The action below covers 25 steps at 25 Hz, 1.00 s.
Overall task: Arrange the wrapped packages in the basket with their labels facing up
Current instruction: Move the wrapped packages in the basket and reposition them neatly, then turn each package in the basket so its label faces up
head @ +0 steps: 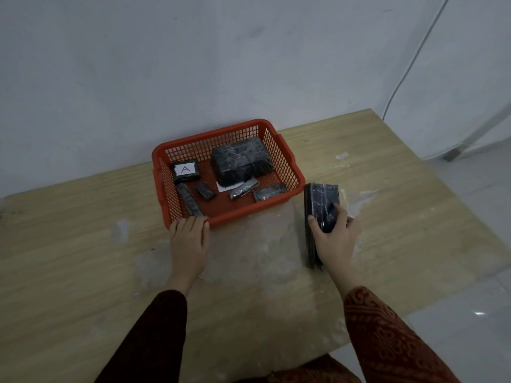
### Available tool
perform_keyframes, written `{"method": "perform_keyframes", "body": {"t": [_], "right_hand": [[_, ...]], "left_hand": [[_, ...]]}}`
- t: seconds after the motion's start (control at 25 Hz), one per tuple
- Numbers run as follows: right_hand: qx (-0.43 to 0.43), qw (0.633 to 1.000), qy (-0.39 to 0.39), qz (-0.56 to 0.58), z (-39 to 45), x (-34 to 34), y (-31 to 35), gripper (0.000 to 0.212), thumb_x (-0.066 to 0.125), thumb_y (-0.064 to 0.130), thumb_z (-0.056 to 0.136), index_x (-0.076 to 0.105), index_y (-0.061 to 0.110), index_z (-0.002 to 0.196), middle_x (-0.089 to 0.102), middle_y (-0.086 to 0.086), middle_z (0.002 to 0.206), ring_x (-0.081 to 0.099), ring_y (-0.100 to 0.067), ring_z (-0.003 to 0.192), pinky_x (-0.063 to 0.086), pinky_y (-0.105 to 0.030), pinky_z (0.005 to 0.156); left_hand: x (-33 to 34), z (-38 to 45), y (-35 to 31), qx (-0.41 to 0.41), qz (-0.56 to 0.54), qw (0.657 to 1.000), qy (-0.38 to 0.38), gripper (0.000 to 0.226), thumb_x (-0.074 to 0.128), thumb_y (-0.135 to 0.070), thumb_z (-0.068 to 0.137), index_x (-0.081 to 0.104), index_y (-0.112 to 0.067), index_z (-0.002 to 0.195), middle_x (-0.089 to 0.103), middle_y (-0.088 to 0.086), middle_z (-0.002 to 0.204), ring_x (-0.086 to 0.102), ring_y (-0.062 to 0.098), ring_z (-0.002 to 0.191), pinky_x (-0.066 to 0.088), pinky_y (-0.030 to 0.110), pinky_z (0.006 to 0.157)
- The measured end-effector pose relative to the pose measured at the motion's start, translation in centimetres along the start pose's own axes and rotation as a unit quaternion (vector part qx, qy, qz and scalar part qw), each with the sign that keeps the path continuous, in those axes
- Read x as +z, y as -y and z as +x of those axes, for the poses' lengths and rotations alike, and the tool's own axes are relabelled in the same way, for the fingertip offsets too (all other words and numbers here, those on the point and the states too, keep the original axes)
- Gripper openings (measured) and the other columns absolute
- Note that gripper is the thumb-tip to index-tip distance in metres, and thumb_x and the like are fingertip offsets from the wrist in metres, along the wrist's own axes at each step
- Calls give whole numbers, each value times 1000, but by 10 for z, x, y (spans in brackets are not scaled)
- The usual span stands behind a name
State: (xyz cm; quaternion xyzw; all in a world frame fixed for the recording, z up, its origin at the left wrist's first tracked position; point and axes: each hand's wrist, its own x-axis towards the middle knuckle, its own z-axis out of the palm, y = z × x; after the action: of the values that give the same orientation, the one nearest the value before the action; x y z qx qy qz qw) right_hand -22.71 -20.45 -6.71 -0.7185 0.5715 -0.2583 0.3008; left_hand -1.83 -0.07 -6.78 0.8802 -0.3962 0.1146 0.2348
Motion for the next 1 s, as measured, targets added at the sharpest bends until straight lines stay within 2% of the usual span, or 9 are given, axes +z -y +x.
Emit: {"method": "perform_keyframes", "body": {"t": [0.16,0.24,0.32,0.4,0.52,0.6,0.76,0.88,1.0], "right_hand": [[105,986,32,-123,2,4,-1,73,69,52,73,39,19,131,40,-21,127,37,-39,119,31,-50,102],[106,981,58,-151,-2,6,-2,73,66,50,77,35,17,135,34,-22,137,31,-40,126,26,-51,105],[54,989,49,-127,-6,9,9,65,64,39,82,37,13,135,29,-22,144,25,-40,132,24,-53,107],[-75,993,33,-83,-9,15,31,50,64,23,83,47,10,127,34,-21,143,28,-39,133,27,-52,107],[-280,959,47,-17,-12,31,78,29,65,10,81,61,8,109,49,-17,131,38,-32,127,28,-37,106],[-352,930,103,18,-11,53,116,21,63,9,83,64,8,103,56,-13,119,46,-27,118,32,-29,103],[-391,871,295,-39,-6,115,173,24,59,9,85,60,7,110,55,-13,113,50,-27,108,47,-38,91],[-386,857,316,-130,-2,157,193,25,55,16,88,55,6,111,51,-16,115,49,-32,109,49,-41,86],[-380,854,305,-183,-1,186,201,29,57,23,88,52,6,111,51,-17,116,50,-33,108,48,-41,80]], "left_hand": [[-3,2,-2,-12,-7,1000,13,35,35,-21,95,65,-5,91,66,11,84,58,30,79,34,38,83],[-4,1,-2,-19,-20,999,20,35,35,-22,94,66,-6,92,66,10,84,58,30,80,35,39,84],[-6,2,-1,-33,-41,998,35,31,38,-21,95,66,-7,93,67,8,86,58,29,82,36,40,87],[-7,6,1,-56,-77,994,57,25,44,-18,94,68,-9,96,68,5,88,59,25,84,35,39,91],[-16,18,3,-94,-198,974,65,19,51,-10,95,70,-11,99,68,2,91,61,18,86,38,34,87],[-26,26,9,-122,-251,960,6,18,50,-8,94,68,-10,97,65,2,90,60,18,86,44,28,78],[-26,49,29,-212,-205,951,-94,23,48,-11,93,62,-8,110,58,11,109,51,21,105,43,33,91],[-13,59,37,-273,-244,929,-50,40,46,-12,96,45,-7,135,46,14,132,44,21,122,36,27,103],[-1,56,41,-259,-279,924,-28,52,41,-13,99,26,-10,149,37,2,144,35,5,128,22,0,100]]}}
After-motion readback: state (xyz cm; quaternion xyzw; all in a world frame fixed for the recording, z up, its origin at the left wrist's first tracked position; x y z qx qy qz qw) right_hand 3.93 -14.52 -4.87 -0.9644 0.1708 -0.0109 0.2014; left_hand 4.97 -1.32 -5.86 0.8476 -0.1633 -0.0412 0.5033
